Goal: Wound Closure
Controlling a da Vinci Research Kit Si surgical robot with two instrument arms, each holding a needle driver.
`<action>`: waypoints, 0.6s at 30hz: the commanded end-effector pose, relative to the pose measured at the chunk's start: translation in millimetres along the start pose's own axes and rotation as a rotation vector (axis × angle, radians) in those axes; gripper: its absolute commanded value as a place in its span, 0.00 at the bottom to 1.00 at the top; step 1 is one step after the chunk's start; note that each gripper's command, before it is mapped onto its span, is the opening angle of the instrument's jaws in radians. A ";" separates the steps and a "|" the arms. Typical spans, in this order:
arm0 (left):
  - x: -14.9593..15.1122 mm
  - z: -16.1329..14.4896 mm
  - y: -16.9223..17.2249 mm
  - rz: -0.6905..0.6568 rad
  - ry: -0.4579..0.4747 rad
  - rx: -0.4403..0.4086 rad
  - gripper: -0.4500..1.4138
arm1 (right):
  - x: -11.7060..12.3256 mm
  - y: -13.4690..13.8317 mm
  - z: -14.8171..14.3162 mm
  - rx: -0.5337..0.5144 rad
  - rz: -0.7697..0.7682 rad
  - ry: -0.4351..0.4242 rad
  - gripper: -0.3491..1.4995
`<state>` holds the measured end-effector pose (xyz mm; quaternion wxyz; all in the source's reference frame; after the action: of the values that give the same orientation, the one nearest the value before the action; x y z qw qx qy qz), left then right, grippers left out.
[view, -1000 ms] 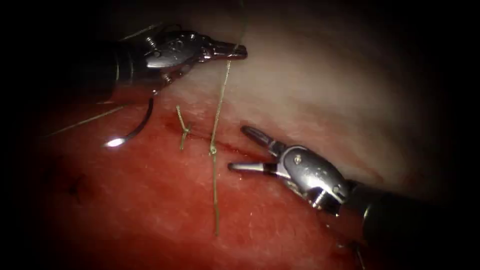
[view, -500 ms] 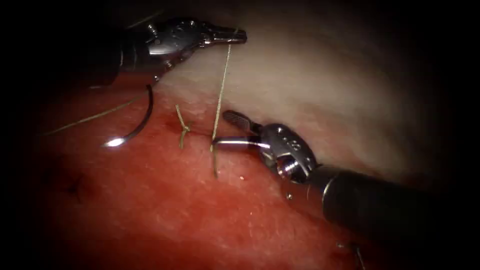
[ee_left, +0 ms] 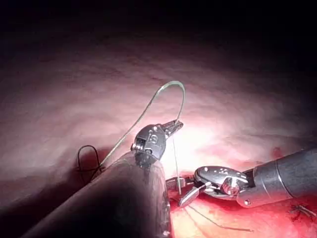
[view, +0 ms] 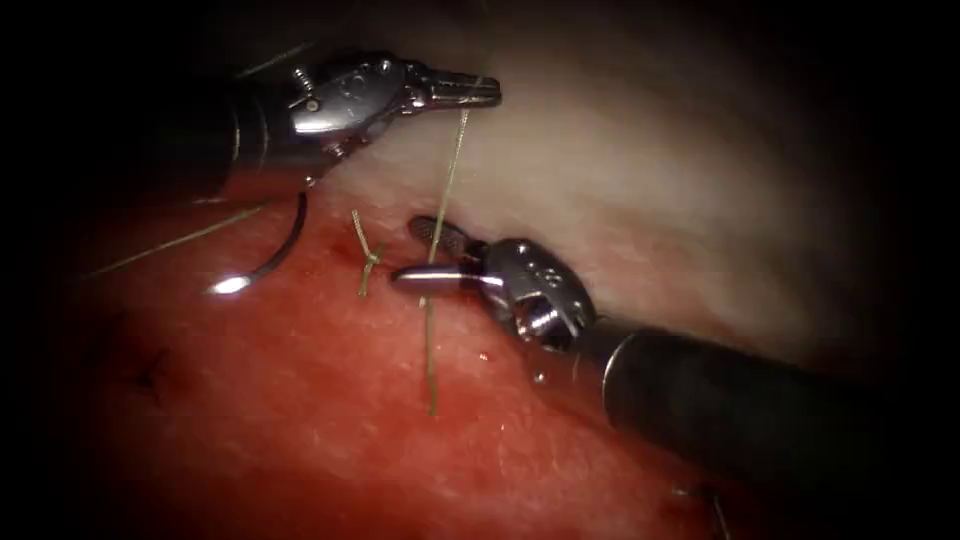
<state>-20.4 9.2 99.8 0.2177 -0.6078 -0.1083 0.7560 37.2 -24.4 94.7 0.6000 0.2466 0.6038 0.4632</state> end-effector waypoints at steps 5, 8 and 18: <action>0.0 0.8 0.3 0.002 0.003 -0.006 0.00 | -0.7 0.3 2.7 -0.005 -0.005 0.007 0.94; 0.2 0.8 0.5 0.002 0.005 -0.008 0.00 | -0.8 0.1 3.4 0.010 -0.006 0.004 0.93; 1.0 1.0 0.9 -0.004 0.009 -0.012 0.00 | -1.3 -0.4 3.9 0.021 -0.009 0.001 0.70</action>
<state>-21.2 8.7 98.1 0.2163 -0.6116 -0.1129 0.7526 40.3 -24.8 95.2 0.5976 0.2540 0.6118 0.4516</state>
